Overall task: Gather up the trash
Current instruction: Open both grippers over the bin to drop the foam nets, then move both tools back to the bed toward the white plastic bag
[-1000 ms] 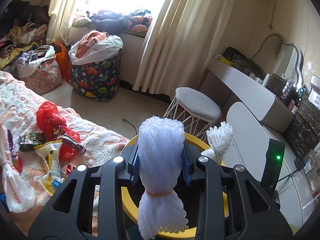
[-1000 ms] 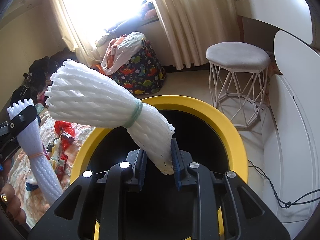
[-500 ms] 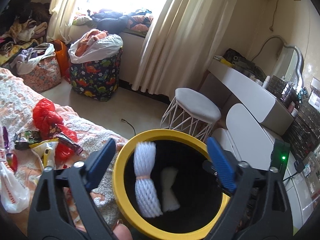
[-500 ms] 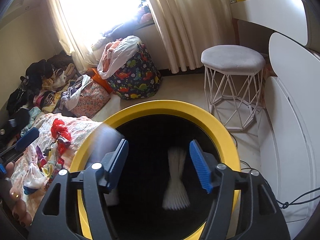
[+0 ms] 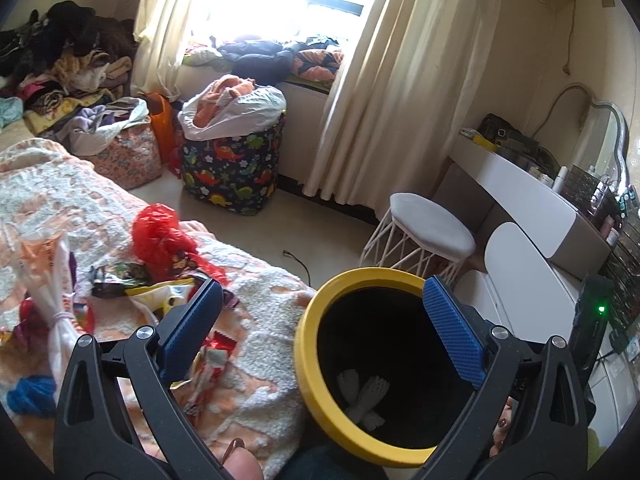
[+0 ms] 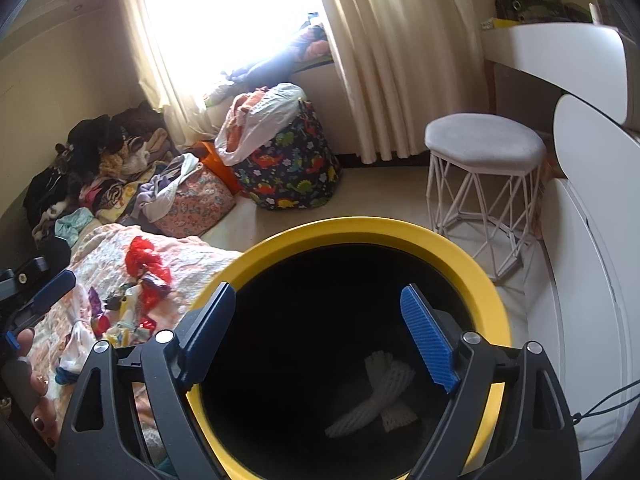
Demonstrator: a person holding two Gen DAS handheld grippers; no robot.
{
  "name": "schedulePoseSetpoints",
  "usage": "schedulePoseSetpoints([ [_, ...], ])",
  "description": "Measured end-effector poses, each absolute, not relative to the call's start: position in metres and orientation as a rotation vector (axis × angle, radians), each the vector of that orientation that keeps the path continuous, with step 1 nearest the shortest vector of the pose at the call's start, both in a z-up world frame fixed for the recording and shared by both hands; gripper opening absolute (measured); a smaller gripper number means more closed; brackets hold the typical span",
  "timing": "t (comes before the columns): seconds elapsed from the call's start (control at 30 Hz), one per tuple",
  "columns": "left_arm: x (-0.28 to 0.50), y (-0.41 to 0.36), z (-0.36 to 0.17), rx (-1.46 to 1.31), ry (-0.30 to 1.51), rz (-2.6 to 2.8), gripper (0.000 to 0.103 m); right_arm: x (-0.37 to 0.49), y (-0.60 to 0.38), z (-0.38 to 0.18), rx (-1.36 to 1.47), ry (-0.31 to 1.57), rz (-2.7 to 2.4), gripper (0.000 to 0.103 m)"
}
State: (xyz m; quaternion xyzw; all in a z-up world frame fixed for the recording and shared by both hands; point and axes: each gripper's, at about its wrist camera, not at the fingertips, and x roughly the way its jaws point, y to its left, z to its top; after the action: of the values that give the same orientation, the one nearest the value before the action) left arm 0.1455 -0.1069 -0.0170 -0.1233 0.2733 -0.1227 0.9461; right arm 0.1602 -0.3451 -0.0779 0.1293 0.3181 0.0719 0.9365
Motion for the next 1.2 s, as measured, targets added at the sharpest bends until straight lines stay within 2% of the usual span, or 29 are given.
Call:
schedulePoseSetpoints([
  [0.47,0.133,-0.063,-0.018,-0.281,0.527,-0.148,0.092,0.145,-0.300,-0.060,0.217,0.595,0.217,0.088],
  [1.2,0.120,0.002,-0.019,-0.364,0.501,-0.024,0.092,0.122,-0.238,-0.048,0.129,0.580,0.340,0.090],
])
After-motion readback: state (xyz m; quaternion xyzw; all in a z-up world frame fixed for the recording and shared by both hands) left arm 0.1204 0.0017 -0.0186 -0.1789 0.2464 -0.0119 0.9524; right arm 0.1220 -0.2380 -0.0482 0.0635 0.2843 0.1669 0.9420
